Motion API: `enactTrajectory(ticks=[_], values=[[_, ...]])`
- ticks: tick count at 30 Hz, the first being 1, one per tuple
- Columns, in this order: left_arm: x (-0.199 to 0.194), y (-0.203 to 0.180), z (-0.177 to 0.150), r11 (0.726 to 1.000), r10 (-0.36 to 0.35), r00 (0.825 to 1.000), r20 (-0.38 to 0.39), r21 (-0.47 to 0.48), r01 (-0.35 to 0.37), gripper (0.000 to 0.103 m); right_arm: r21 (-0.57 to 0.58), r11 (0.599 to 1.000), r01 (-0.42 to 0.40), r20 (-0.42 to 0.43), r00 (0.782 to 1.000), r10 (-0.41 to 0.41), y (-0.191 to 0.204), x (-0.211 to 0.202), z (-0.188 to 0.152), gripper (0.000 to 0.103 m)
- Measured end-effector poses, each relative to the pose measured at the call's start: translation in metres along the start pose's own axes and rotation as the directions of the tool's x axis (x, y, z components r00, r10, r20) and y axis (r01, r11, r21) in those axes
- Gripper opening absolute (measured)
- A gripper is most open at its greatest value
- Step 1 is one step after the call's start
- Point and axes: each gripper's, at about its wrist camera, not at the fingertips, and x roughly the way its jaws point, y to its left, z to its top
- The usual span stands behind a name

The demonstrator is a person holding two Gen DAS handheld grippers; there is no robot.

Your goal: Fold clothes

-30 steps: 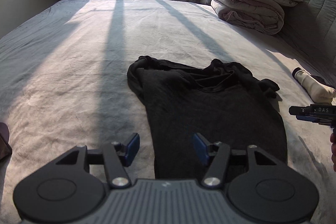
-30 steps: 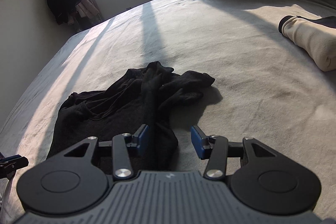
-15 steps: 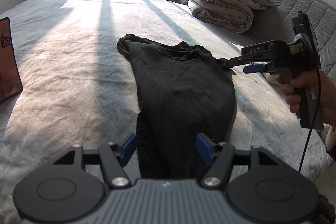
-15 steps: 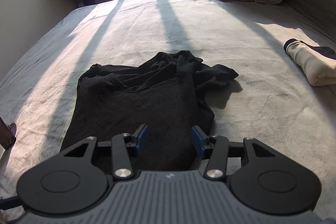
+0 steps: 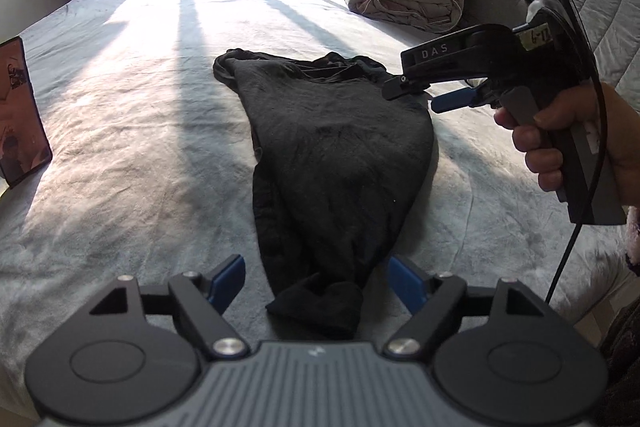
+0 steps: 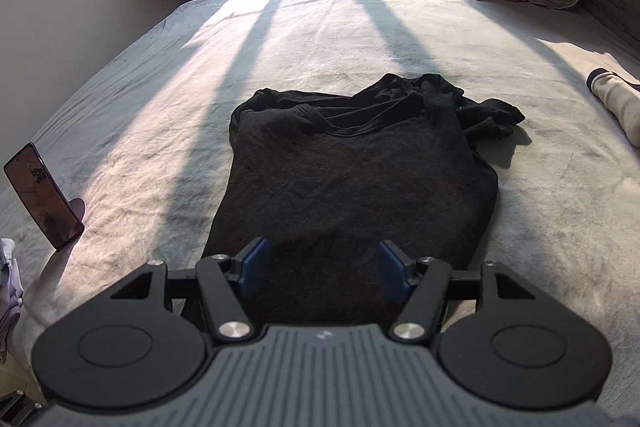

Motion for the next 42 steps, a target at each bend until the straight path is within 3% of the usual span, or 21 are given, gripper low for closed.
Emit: enactTrajectory(ticks=[6, 10, 13, 17, 20, 24, 26, 27, 32, 37, 40, 42], values=[[0.028, -0.027, -0.006, 0.996, 0.011, 0.999, -0.039, 0.083, -0.008, 0.075, 0.062, 0.997, 0.036, -0.003, 0.999, -0.036, -0.050, -0.005, -0.019, 0.071], [0.054, -0.038, -0.010, 0.993, 0.072, 0.995, -0.072, 0.099, -0.065, 0.062, 0.130, 0.991, 0.035, -0.003, 0.999, -0.035, -0.083, -0.002, -0.029, 0.071], [0.070, -0.042, -0.011, 0.991, 0.100, 0.991, -0.083, 0.092, -0.092, 0.061, 0.174, 0.984, 0.023, -0.002, 1.000, -0.023, -0.105, -0.002, -0.040, 0.071], [0.082, -0.054, -0.005, 0.982, 0.127, 0.990, -0.065, 0.150, -0.116, 0.061, 0.206, 0.979, 0.012, -0.020, 1.000, -0.008, -0.129, 0.000, -0.058, 0.071], [0.091, -0.063, 0.003, 0.978, 0.128, 0.990, -0.062, 0.172, -0.116, 0.050, 0.221, 0.975, 0.031, -0.050, 0.999, -0.021, -0.141, 0.007, -0.064, 0.071], [0.100, -0.073, 0.010, 0.972, 0.136, 0.990, -0.043, 0.201, -0.125, 0.039, 0.232, 0.973, -0.006, -0.040, 0.999, 0.016, -0.146, 0.011, -0.058, 0.071], [0.104, -0.076, 0.014, 0.969, 0.138, 0.990, -0.030, 0.213, -0.128, 0.016, 0.219, 0.976, -0.015, -0.043, 0.999, 0.025, -0.146, 0.015, -0.057, 0.071], [0.104, -0.077, 0.016, 0.970, 0.133, 0.991, -0.031, 0.208, -0.124, 0.010, 0.212, 0.977, -0.019, -0.045, 0.999, 0.030, -0.146, 0.016, -0.057, 0.071], [0.079, -0.067, 0.035, 0.992, -0.003, 0.999, 0.036, 0.125, -0.002, 0.009, 0.180, 0.984, -0.014, -0.046, 0.999, 0.022, -0.138, 0.017, -0.053, 0.072], [0.052, -0.032, 0.053, 0.994, -0.093, 0.975, 0.202, -0.039, 0.103, 0.009, 0.175, 0.983, -0.052, -0.033, 0.998, 0.059, -0.124, 0.018, -0.061, 0.072], [0.053, 0.000, 0.064, 0.957, -0.151, 0.942, 0.299, -0.194, 0.215, 0.009, 0.111, 0.993, -0.033, -0.014, 0.999, 0.034, -0.111, 0.015, -0.072, 0.075], [0.062, 0.017, 0.081, 0.919, -0.176, 0.941, 0.291, -0.294, 0.263, 0.009, 0.057, 0.998, -0.010, 0.004, 1.000, 0.010, -0.102, 0.013, -0.079, 0.075]])
